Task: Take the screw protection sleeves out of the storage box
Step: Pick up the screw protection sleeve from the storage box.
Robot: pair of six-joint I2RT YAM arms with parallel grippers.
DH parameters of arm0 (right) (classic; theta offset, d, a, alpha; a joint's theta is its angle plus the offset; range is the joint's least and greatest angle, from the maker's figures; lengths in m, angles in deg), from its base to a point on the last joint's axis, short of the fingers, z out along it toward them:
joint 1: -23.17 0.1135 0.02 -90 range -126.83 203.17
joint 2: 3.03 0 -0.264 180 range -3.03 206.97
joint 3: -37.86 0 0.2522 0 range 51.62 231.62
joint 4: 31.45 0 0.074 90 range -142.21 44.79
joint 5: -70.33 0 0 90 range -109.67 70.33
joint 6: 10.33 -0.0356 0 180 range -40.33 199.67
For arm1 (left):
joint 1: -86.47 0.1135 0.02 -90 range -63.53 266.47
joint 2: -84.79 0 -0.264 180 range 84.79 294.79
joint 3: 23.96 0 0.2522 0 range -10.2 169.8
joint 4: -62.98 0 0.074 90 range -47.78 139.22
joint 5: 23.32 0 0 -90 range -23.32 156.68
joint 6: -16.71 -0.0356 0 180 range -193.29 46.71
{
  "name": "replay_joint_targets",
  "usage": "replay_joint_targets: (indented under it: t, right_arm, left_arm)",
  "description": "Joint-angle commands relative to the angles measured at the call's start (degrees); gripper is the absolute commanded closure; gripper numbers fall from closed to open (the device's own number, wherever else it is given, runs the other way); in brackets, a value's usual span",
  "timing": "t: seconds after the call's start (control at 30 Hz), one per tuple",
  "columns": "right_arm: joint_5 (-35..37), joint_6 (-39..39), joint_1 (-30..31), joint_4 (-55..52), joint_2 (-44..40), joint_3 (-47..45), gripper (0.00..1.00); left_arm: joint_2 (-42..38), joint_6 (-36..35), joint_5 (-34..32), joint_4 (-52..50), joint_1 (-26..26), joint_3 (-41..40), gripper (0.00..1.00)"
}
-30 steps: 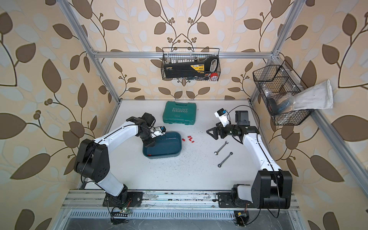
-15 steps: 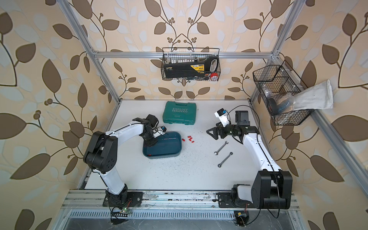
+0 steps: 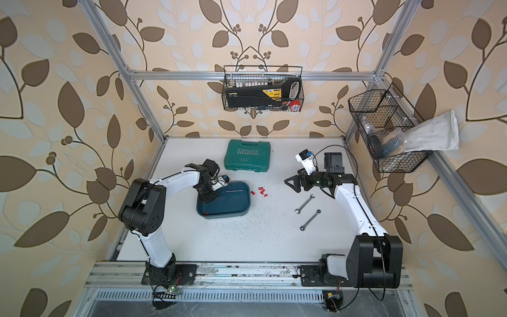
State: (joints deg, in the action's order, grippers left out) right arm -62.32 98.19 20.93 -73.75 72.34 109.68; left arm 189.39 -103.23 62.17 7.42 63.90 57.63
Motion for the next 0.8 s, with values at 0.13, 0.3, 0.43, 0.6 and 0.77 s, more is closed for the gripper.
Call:
replay_joint_targets:
  t: [0.13, 0.3, 0.43, 0.6, 0.77]
  right_arm:
    - [-0.24, 0.82, 0.11, -0.95, -1.18, -0.71, 0.01]
    - [-0.22, 0.82, 0.12, -0.91, -0.98, -0.76, 0.01]
    - [-0.24, 0.87, 0.12, -0.95, -0.66, -0.67, 0.01]
    - [-0.36, 0.81, 0.09, -0.95, -0.66, -0.67, 0.01]
    - [-0.41, 0.81, 0.13, -0.91, -0.49, -0.67, 0.01]
  left_arm:
    - [1.15, 0.13, 0.18, 1.10, -0.30, -0.77, 0.82]
    - [0.35, 0.18, 0.62, 1.20, -0.28, -0.86, 0.92]
    - [-2.44, -0.04, 1.55, 1.28, -0.28, -1.04, 0.99]
    - [-5.80, -0.87, 3.73, 0.78, -0.28, -1.04, 1.00]
    - [-7.96, -1.34, 7.38, -1.11, -0.28, -0.13, 1.00]
